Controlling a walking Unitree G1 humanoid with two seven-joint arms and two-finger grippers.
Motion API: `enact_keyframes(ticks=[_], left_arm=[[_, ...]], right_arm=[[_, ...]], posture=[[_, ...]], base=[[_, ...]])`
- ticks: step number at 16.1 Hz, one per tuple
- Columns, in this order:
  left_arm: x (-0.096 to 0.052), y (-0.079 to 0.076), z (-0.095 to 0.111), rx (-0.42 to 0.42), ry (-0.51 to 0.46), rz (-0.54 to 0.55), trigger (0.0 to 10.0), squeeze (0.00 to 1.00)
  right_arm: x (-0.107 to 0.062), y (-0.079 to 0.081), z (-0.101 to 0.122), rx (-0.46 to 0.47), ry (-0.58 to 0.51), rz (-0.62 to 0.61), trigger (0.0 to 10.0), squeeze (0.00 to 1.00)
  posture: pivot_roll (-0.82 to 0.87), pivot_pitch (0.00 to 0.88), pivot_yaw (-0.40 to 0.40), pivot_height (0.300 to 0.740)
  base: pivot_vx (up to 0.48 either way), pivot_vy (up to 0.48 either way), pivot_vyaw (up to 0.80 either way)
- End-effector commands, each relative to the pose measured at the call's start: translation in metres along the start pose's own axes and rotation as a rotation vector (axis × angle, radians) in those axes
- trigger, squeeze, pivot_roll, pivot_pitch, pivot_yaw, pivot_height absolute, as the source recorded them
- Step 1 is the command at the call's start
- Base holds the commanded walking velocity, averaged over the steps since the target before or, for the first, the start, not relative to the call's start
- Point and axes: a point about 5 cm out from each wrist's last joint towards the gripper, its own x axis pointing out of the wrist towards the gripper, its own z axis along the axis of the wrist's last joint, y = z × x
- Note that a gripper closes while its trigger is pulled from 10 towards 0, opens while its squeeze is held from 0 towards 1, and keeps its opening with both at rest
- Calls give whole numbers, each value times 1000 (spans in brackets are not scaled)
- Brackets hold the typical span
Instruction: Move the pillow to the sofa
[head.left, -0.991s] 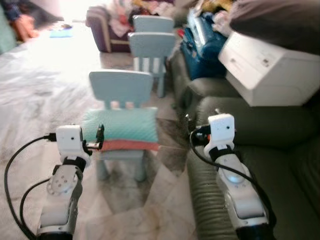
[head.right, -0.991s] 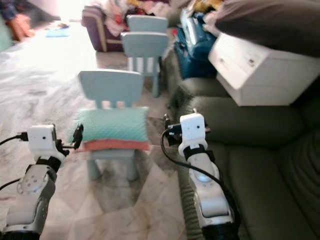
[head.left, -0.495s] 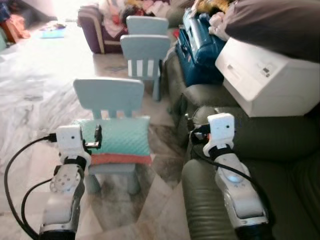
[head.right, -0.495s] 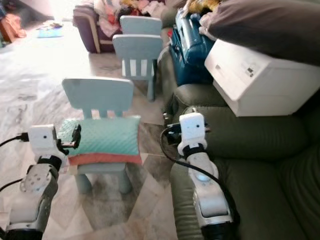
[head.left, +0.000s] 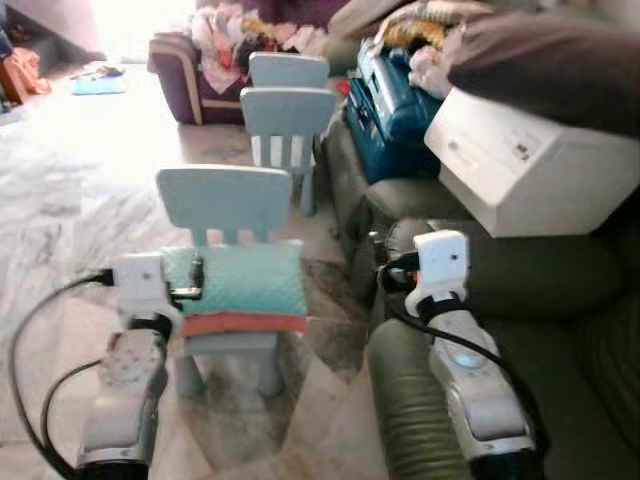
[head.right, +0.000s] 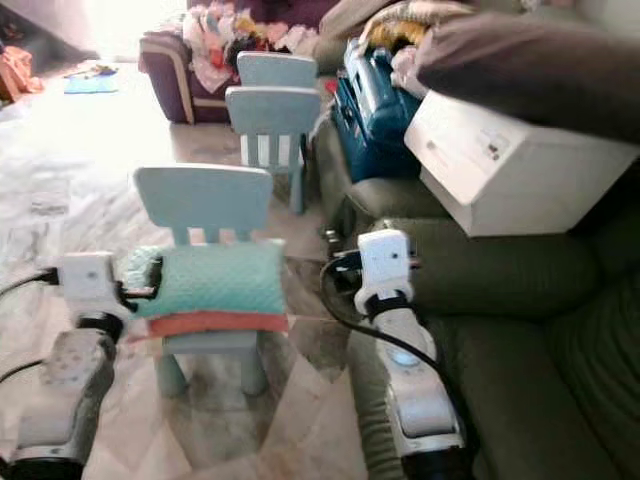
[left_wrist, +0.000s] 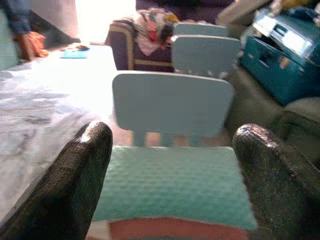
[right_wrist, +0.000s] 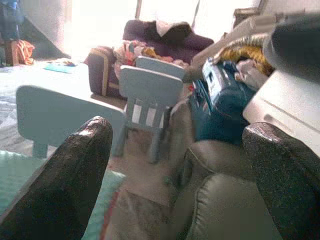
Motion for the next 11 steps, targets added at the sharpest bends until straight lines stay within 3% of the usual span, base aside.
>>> enact_keyframes(ticks=[1, 11], left_arm=[[1, -11, 1, -14, 3, -33, 10000, 0], [1, -11, 1, -14, 10, -33, 10000, 0]], right_arm=[[0, -9, 0, -11, -1, -24, 10000, 0], [0, -8, -1, -7, 1, -23, 10000, 0]], posture=[[-24, 61, -43, 740], [-22, 62, -42, 740]], base=[[0, 476, 0], [0, 476, 0]])
